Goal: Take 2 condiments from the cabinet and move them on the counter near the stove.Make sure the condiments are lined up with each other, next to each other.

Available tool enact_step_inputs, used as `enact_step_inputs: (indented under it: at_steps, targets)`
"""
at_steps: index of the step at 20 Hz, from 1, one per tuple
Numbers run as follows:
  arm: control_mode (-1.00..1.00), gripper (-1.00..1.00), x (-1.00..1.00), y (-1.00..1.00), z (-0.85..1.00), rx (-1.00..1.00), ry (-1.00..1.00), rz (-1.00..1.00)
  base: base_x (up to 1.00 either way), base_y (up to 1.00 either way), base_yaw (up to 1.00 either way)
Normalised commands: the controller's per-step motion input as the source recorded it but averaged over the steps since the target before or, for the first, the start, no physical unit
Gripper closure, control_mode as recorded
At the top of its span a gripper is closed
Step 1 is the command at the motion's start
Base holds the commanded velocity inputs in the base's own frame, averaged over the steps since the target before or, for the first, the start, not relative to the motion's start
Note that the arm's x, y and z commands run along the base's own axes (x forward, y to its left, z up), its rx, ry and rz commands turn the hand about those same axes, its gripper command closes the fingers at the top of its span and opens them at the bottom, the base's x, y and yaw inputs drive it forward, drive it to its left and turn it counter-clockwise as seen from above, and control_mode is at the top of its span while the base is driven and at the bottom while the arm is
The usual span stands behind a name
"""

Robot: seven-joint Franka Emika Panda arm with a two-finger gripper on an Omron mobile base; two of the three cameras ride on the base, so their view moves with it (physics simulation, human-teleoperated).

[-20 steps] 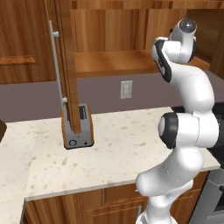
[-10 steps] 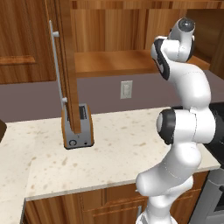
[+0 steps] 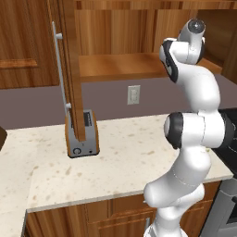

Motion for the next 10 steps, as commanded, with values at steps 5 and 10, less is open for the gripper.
enact_step_inputs:
  at_steps: [5,10]
  targets:
    - [-1.0,-1.0,0.05,-0.03,0.0,0.0,0.0,0.0,0.0,0.0,0.0]
    - [-1.0,-1.0,0.0,0.0,0.0,0.0,0.0,0.0,0.0,0.0,0.0]
